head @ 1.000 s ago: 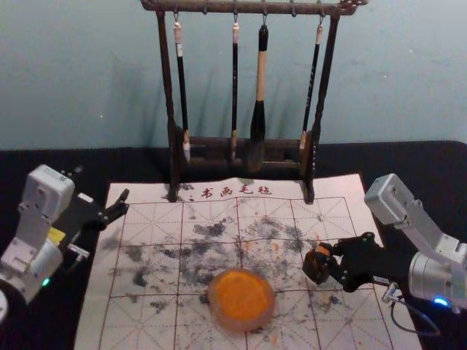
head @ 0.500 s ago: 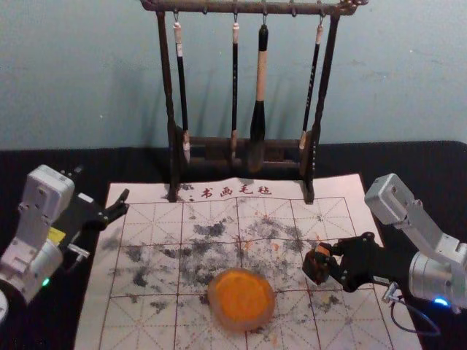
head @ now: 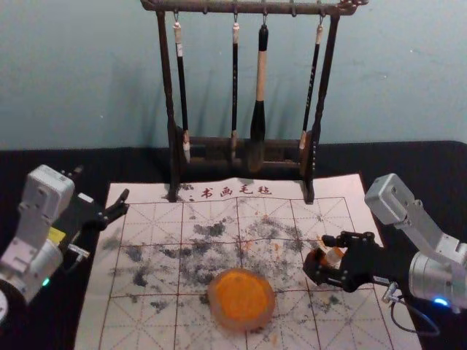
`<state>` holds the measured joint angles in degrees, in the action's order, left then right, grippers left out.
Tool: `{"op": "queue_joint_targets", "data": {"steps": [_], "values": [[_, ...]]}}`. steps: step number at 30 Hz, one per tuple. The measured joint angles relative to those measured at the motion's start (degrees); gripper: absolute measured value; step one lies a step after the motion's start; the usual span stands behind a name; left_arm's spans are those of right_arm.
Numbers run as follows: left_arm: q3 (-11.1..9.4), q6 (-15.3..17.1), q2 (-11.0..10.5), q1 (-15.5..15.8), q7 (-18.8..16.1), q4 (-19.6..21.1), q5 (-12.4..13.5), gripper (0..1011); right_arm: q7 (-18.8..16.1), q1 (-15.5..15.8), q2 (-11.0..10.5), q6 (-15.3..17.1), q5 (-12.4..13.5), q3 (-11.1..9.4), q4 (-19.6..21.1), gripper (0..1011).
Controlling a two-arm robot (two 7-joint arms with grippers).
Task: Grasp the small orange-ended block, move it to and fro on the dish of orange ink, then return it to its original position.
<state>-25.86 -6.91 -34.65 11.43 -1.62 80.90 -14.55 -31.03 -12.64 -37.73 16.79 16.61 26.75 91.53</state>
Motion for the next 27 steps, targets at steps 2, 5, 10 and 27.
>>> {"op": "queue_joint_targets", "data": {"steps": [2, 5, 10, 27], "values": [[0.0, 0.0, 0.0, 0.0, 0.0, 0.0, 0.0, 1001, 0.0, 0.0, 0.0, 0.01, 0.0, 0.0, 0.0, 601], [0.0, 0.0, 0.0, 0.0, 0.0, 0.0, 0.0, 1001, 0.0, 0.0, 0.0, 0.0, 0.0, 0.0, 0.0, 669], [0.0, 0.0, 0.0, 0.0, 0.0, 0.0, 0.0, 1001, 0.0, -0.01, 0.0, 0.0, -0.01, 0.0, 0.0, 840], [0.0, 0.0, 0.0, 0.0, 0.0, 0.0, 0.0, 1002, 0.18, 0.29, 0.1, -0.89, 0.1, -0.36, 0.21, 1000]]}}
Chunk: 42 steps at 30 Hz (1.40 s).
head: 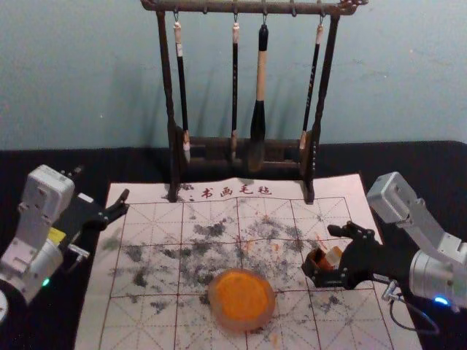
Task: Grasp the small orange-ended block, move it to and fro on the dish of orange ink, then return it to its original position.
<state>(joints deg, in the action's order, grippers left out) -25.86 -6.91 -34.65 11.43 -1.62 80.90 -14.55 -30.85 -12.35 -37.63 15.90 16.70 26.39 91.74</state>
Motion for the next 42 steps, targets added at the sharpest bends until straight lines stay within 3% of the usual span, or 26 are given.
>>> {"op": "queue_joint_targets", "data": {"steps": [4, 8, 9, 11, 15, 17, 20, 29, 42], "values": [[0.0, 0.0, 0.0, 0.0, 0.0, 0.0, 0.0, 1001, 1.85, 1.15, 0.94, -2.07, 0.84, -1.8, 0.76, 1000], [0.0, 0.0, 0.0, 0.0, 0.0, 0.0, 0.0, 1001, 7.7, 3.42, 3.75, -5.93, 1.13, -5.43, 1.76, 1000], [0.0, 0.0, 0.0, 0.0, 0.0, 0.0, 0.0, 1001, 7.7, 3.42, 3.75, -5.93, 1.13, -5.43, 1.76, 1000], [0.0, 0.0, 0.0, 0.0, 0.0, 0.0, 0.0, 1001, 12.14, 4.74, 5.67, -8.28, 0.03, -7.48, 2.1, 1000], [0.0, 0.0, 0.0, 0.0, 0.0, 0.0, 0.0, 1001, 16.94, 6.18, 7.51, -10.54, -1.9, -9.36, 2.15, 1000], [0.0, 0.0, 0.0, 0.0, 0.0, 0.0, 0.0, 1001, 21.0, 7.77, 8.93, -12.29, -3.53, -11.16, 2.08, 1000], [0.0, 0.0, 0.0, 0.0, 0.0, 0.0, 0.0, 1001, 23.58, 9.38, 10.23, -12.45, -3.57, -13.17, 1.92, 1000], [0.0, 0.0, 0.0, 0.0, 0.0, 0.0, 0.0, 1001, 27.32, 13.39, 12.09, -10.49, -3.89, -16.33, 1.26, 1000], [0.0, 0.0, 0.0, 0.0, 0.0, 0.0, 0.0, 1001, 28.46, 14.73, 13.07, -9.41, -5.4, -17.17, 0.09, 1000]]}}
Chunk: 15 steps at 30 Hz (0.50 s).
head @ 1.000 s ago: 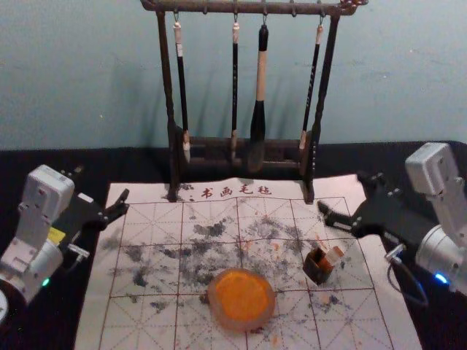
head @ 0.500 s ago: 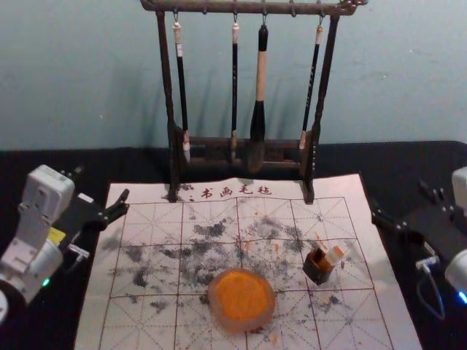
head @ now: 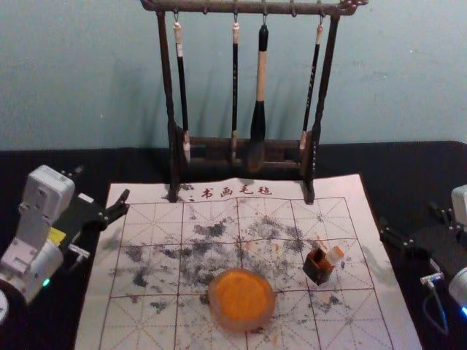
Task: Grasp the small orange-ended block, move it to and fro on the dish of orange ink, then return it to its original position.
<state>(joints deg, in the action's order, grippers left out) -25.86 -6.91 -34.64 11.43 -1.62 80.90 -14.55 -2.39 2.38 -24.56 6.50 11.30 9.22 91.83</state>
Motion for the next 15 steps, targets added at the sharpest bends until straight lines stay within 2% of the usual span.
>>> {"op": "queue_joint_targets", "data": {"steps": [15], "values": [[0.0, 0.0, 0.0, 0.0, 0.0, 0.0, 0.0, 1001, -0.17, -0.16, -0.17, -0.13, 0.07, 0.21, 0.2, 1000]]}}
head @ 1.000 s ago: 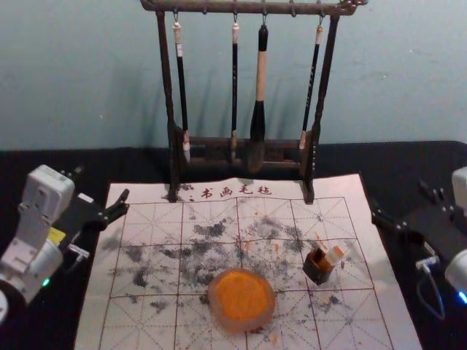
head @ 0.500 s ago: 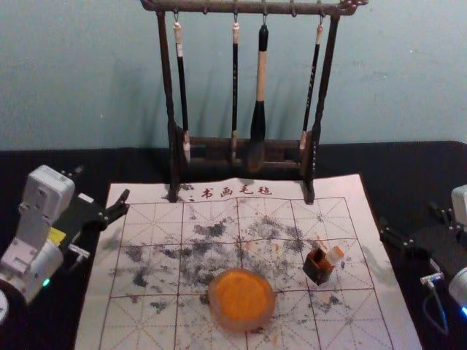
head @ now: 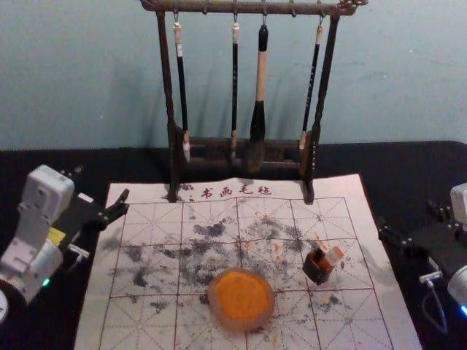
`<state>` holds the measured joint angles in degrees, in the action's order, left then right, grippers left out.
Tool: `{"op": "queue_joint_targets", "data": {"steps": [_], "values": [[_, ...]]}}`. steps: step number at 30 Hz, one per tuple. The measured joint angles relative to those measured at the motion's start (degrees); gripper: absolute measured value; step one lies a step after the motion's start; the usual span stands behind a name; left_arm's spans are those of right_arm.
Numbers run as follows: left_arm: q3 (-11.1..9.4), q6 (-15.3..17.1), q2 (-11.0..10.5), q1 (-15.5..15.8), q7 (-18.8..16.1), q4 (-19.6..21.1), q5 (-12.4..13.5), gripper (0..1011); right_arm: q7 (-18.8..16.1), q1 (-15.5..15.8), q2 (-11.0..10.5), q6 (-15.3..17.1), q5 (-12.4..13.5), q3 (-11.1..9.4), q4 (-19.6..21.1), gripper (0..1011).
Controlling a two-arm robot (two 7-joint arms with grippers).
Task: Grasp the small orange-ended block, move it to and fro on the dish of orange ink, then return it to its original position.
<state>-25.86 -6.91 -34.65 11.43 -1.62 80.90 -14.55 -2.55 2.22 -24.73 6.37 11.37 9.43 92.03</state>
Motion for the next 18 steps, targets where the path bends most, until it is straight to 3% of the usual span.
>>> {"op": "queue_joint_targets", "data": {"steps": [18], "values": [[0.0, 0.0, 0.0, 0.0, 0.0, 0.0, 0.0, 1001, -0.1, -0.08, -0.07, -0.1, 0.07, 0.08, 0.08, 1000]]}}
